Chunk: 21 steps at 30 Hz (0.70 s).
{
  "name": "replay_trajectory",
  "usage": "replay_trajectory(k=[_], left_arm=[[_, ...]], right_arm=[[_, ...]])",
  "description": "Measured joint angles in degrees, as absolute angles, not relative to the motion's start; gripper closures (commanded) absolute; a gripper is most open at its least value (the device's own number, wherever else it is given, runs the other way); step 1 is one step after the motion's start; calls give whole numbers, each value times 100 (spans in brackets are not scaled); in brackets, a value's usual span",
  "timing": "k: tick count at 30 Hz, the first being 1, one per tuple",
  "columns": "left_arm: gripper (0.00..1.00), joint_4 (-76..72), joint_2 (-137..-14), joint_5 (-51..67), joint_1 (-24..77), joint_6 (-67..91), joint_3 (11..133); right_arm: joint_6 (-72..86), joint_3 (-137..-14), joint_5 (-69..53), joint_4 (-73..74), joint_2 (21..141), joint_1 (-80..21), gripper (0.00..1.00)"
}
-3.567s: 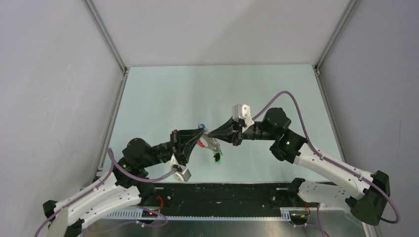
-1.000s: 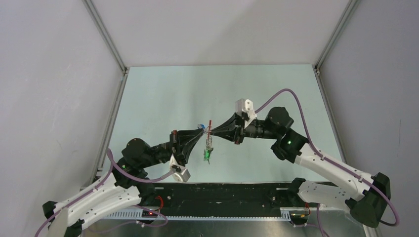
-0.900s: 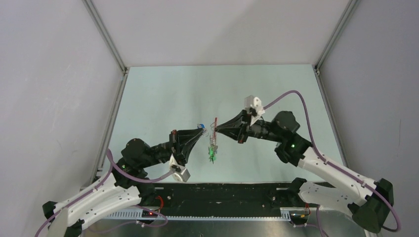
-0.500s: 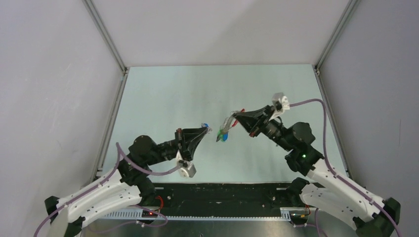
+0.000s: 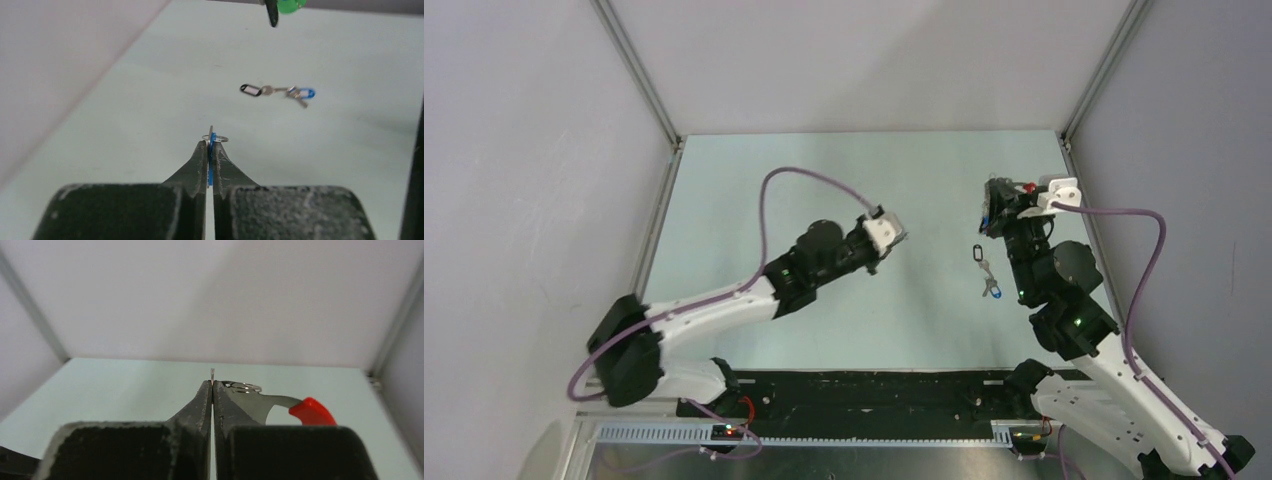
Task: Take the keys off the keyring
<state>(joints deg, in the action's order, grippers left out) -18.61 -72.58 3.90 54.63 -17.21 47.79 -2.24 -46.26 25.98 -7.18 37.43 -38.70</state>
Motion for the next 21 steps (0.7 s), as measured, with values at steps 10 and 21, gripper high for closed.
replay_trajectory(k=[10, 21], left_arm=[[95, -2467, -10322, 499, 5732, 908, 6582], [73, -2668, -12081, 709, 5920, 2593, 7614]], right_arm=[[-1662, -5269, 3776, -545, 3911, -3752, 100], [-1863, -5354, 3879, -427, 3697, -3625, 100]])
